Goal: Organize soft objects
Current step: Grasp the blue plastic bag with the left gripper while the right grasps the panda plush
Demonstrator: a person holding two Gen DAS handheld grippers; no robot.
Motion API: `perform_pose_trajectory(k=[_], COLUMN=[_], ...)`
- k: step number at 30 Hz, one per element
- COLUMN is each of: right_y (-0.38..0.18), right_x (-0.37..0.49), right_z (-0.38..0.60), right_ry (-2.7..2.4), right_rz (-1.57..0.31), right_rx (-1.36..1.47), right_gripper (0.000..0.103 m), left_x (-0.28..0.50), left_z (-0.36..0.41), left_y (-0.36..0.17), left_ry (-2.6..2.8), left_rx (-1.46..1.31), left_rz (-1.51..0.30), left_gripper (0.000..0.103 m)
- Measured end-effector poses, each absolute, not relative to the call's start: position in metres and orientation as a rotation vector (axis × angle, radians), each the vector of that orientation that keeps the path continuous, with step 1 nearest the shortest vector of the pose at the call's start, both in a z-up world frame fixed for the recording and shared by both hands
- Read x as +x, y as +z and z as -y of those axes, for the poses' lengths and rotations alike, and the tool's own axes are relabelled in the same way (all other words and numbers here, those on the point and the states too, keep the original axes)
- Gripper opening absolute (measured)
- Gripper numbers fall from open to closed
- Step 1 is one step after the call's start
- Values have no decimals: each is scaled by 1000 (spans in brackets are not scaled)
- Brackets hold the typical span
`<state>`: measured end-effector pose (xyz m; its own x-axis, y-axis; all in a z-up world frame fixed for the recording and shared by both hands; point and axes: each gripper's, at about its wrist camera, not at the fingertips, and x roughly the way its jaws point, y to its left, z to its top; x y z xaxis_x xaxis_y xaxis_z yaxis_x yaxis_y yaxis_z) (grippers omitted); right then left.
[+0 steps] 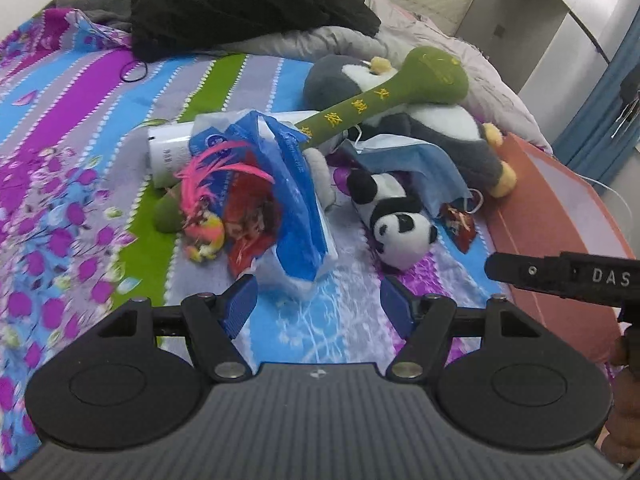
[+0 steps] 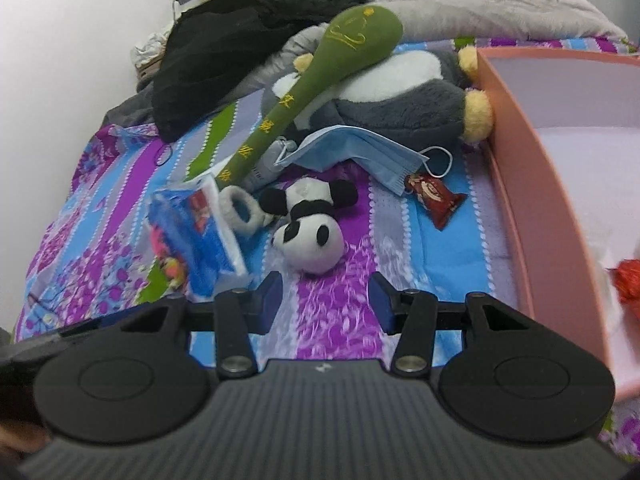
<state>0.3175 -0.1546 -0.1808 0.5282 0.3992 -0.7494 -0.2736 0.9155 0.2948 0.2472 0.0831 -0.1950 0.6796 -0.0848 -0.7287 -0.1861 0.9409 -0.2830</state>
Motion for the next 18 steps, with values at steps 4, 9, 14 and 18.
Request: perform_pose_trajectory(k=[4, 9, 14, 18], right_y=[-195, -208, -223, -235], right_x=[341, 363, 381, 393], right_z=[145, 134, 122, 114], right_ry=[411, 430, 447, 447], right_rz=[-956, -964, -991, -1042], right_rx=[154, 172, 190, 212], right_gripper=[50, 67, 67, 67], left_x=[269, 288, 298, 303], left_z=[-88, -93, -96, -96], left_y=[-205, -215, -223, -227], left_ry=[65, 84, 84, 98], left_rx=[-348, -339, -350, -344], left_rz=[-813, -793, -792, -784], left_gripper=[72, 70, 65, 50])
